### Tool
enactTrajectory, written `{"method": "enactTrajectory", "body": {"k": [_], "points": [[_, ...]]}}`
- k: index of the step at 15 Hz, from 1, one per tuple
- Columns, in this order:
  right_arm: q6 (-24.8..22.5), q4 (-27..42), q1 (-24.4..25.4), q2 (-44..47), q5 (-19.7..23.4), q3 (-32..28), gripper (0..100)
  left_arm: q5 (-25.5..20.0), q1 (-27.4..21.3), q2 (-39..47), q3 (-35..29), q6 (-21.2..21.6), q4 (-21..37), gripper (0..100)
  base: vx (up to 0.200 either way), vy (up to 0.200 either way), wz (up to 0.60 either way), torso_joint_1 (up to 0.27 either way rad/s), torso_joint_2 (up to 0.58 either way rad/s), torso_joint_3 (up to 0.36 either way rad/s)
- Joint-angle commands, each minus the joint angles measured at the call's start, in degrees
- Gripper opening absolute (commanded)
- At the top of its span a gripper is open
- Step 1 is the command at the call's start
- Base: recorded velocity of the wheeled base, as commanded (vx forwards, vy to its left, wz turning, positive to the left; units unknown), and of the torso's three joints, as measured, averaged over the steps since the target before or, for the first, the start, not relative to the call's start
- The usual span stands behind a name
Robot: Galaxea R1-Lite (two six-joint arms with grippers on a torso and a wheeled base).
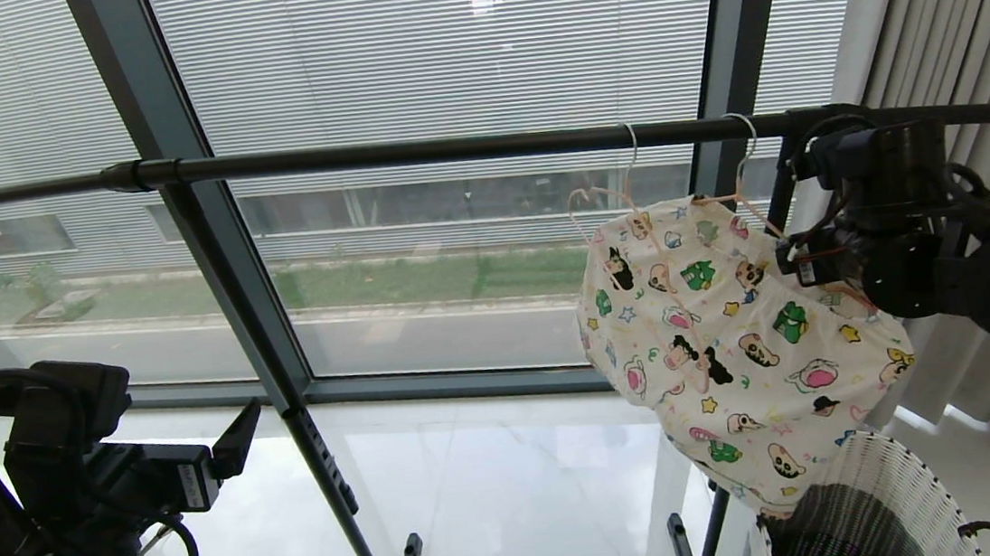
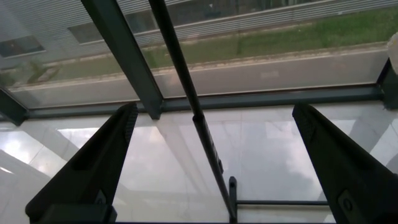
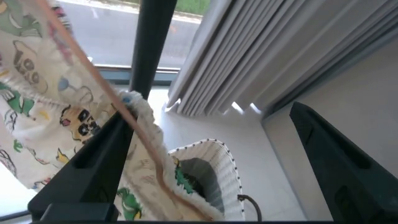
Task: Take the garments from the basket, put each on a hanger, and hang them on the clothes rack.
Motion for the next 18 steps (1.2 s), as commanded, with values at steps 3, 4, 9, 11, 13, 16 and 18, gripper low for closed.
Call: {"method": "enactTrajectory", "body": {"k": [3, 4, 9, 11, 13, 16, 18], "points": [[-0.3, 8.3, -5.3, -10.0, 2.0, 0.1, 100, 0.1, 1.4, 0.4, 0.1, -0.5, 0.0, 100, 0.0, 0.0, 0.0, 0.0, 0.0, 0.0], [-0.4, 11.0, -7.1, -11.8, 4.8, 0.2, 100, 0.1, 2.2, 0.4, 0.3, -0.5, 0.0, 100, 0.0, 0.0, 0.0, 0.0, 0.0, 0.0], [-1.7, 16.8, -10.7, -18.0, 16.6, 2.7, 100, 0.1, 4.1, -0.6, 4.3, -0.6, 0.0, 100, 0.0, 0.0, 0.0, 0.0, 0.0, 0.0], [-3.9, 17.9, -11.9, -21.2, 21.0, 6.4, 100, 0.1, 3.5, -1.4, 5.5, -0.6, 0.0, 100, 0.0, 0.0, 0.0, 0.0, 0.0, 0.0], [-5.7, 17.4, -13.0, -22.7, 22.8, 10.2, 100, 0.1, 3.7, -1.7, 5.2, -0.6, 0.0, 100, 0.0, 0.0, 0.0, 0.0, 0.0, 0.0], [-12.0, 11.8, -13.7, -23.8, 22.8, 14.2, 100, 0.1, 3.8, -1.4, 5.5, -0.7, 0.0, 100, 0.0, 0.0, 0.0, 0.0, 0.0, 0.0], [-13.5, 2.6, -13.7, -23.6, 23.2, 18.3, 100, 0.1, 3.8, -1.4, 5.5, -0.6, 0.0, 100, 0.0, 0.0, 0.0, 0.0, 0.0, 0.0]]}}
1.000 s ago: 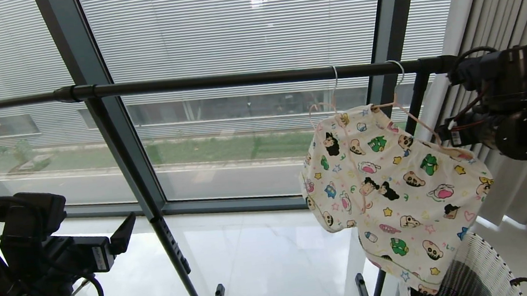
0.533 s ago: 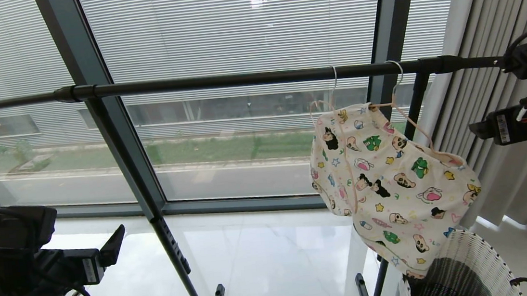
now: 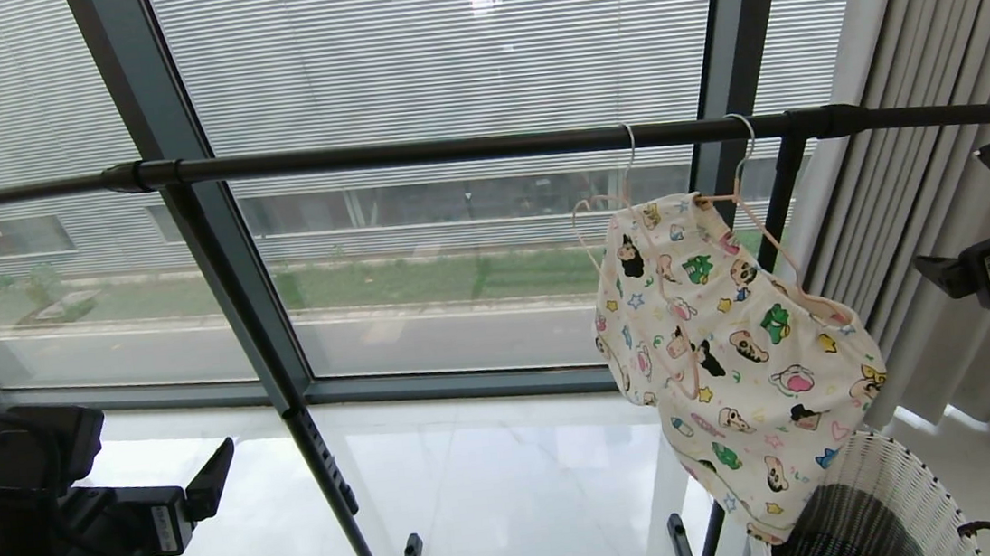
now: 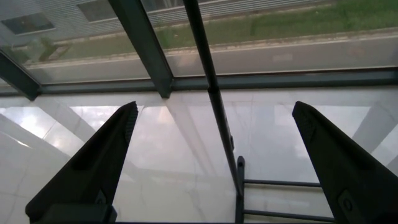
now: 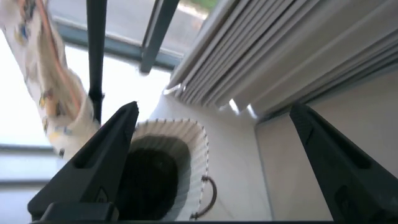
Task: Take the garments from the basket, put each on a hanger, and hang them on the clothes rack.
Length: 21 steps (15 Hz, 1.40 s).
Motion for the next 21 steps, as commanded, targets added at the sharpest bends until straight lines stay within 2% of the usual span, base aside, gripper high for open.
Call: {"method": "enactTrajectory", "body": {"k": [1, 6, 11, 16, 21], "points": [[-0.7, -1.8, -0.1, -0.4, 0.1, 3.2, 100, 0.1, 0.0, 0.0, 0.0, 0.0, 0.0, 100, 0.0, 0.0, 0.0, 0.0, 0.0, 0.0], [-0.8, -1.8, -0.1, -0.7, 0.1, 4.0, 100, 0.1, 0.0, -0.2, 0.0, 0.0, 0.0, 100, 0.0, 0.0, 0.0, -0.081, 0.17, 0.103], [-0.8, -1.8, -0.1, -0.7, 0.1, 4.3, 100, 0.0, 0.0, -0.2, 0.0, 0.0, 0.0, 100, 0.0, 0.0, 0.0, -0.21, 0.49, 0.266], [-1.4, -1.9, -0.2, -2.0, -0.2, 8.6, 100, 0.1, 0.1, -0.3, -0.3, -0.1, 0.0, 100, 0.0, 0.0, 0.0, -0.204, 0.5, 0.286], [-1.8, -1.9, -0.2, -2.8, -0.3, 9.7, 100, 0.9, 0.1, -0.7, -0.2, -0.1, 0.0, 100, 0.0, 0.0, 0.0, -0.183, 0.47, 0.289]]}}
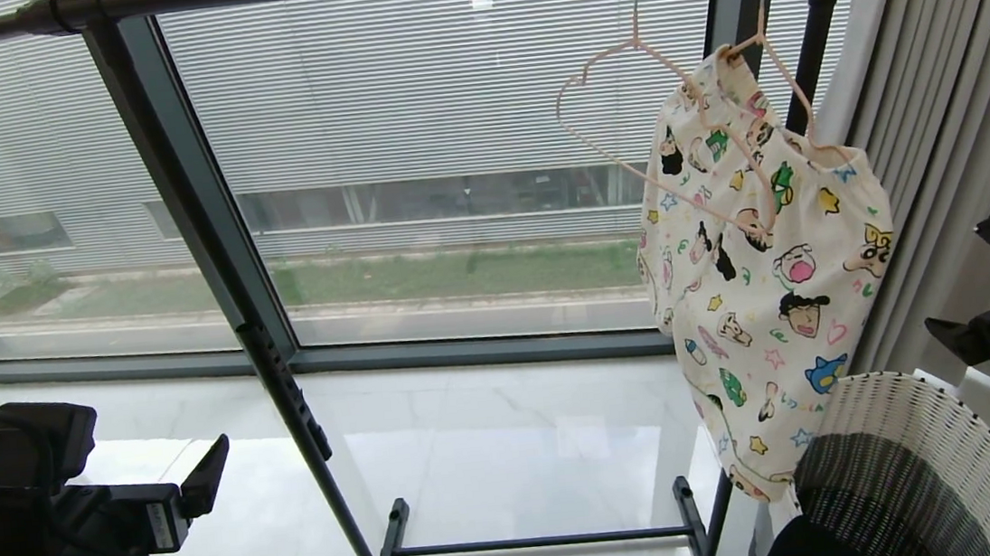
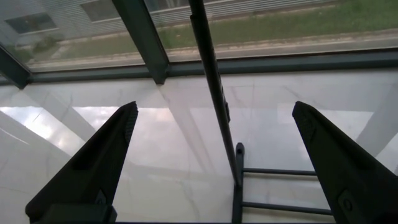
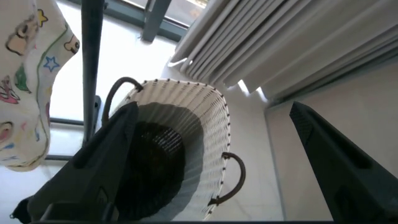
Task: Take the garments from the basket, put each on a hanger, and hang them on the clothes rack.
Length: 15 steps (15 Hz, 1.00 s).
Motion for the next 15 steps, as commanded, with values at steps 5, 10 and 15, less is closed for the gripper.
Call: {"method": "enactTrajectory", "body": {"k": [5, 10, 15], "points": [[-5.9, -0.1, 0.0, -2.4, 0.4, 4.0, 100, 0.9, 0.0, -0.1, 0.0, -0.1, -0.1, 100, -0.2, 0.0, 0.0, -0.051, 0.15, 0.09], [-8.6, -0.1, 0.1, -1.3, 9.9, 9.3, 100, 0.9, 0.0, 0.4, -0.1, 0.2, -0.1, 100, -0.16, 0.0, 0.0, -0.005, 0.01, 0.008], [-16.1, -0.1, 5.6, 11.8, 17.1, 11.5, 100, 0.8, -0.4, 1.4, -0.3, 0.2, -0.1, 100, 0.0, 0.0, 0.0, 0.0, 0.0, 0.0]]}}
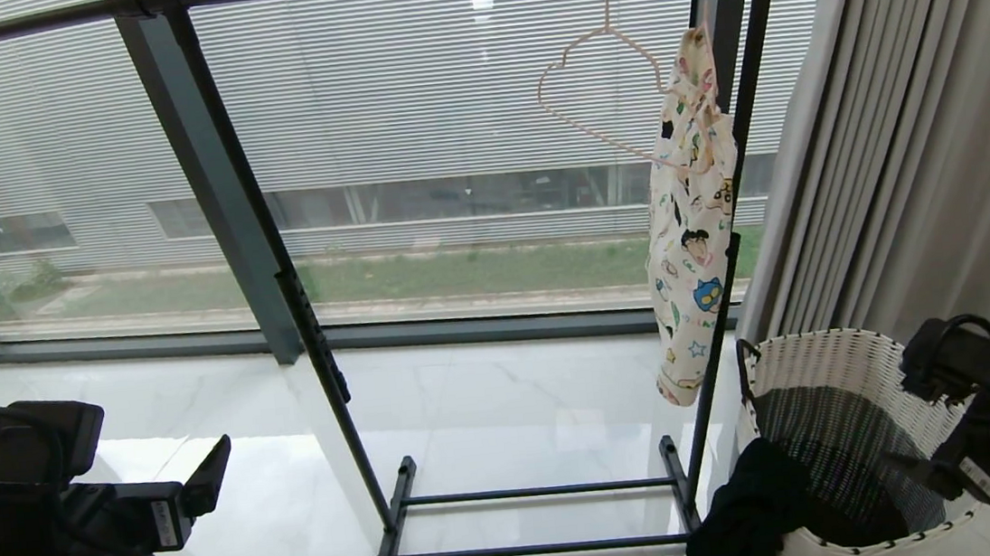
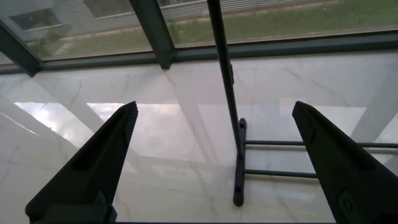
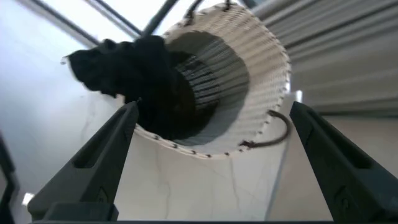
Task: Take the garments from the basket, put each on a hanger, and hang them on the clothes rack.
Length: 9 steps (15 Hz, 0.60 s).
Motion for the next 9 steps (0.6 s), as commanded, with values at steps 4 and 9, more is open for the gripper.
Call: {"method": "enactTrajectory", "body": {"k": [4, 9], "points": [[-0.1, -2.6, 4.3, 19.0, 1.3, 0.8, 100, 0.1, -1.4, 0.1, 0.3, 0.3, 0.0, 100, 0.0, 0.0, 0.0, 0.0, 0.0, 0.0], [0.2, -16.7, 4.7, 32.8, 1.4, 0.8, 100, 0.2, -2.1, 0.4, 0.4, 0.3, 0.0, 100, 0.0, 0.0, 0.0, 0.0, 0.0, 0.0]]}}
